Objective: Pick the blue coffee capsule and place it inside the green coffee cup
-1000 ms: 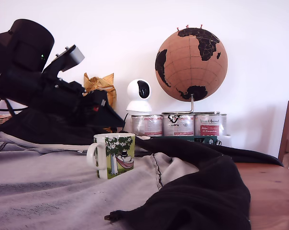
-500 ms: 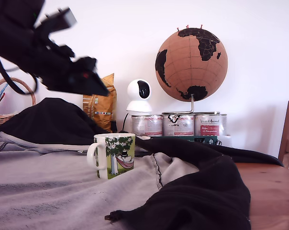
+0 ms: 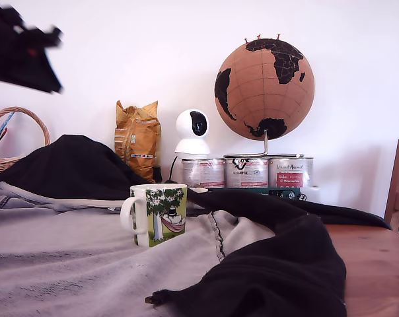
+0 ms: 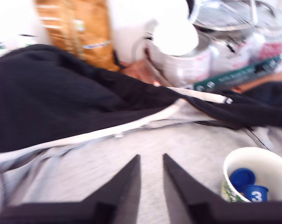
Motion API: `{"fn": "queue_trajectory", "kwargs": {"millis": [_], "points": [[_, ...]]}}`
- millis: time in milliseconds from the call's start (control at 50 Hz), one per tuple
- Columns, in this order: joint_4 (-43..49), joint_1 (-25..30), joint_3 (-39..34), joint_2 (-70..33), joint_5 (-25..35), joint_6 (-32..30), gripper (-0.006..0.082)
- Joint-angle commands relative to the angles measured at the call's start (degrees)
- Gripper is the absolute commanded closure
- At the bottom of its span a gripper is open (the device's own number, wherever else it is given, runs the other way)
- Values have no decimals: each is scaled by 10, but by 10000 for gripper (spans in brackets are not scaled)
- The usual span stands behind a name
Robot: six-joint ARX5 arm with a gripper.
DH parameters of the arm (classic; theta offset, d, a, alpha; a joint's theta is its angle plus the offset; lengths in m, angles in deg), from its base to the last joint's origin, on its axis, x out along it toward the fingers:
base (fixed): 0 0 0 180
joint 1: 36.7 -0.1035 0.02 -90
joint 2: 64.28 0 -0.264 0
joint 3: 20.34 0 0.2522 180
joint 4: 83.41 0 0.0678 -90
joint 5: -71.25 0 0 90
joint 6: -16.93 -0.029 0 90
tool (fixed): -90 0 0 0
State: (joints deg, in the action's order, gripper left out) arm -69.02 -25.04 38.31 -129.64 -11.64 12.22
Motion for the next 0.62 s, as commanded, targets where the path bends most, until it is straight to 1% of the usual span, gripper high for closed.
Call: {"fn": "queue_trajectory", "kwargs": {"millis": [0, 340, 440, 600], "points": [[16, -16, 3, 19, -1, 5, 791], [99, -78, 2, 100, 3, 14, 791], [112, -87, 2, 121, 17, 17, 791], [127, -92, 2, 151, 19, 27, 791]]}}
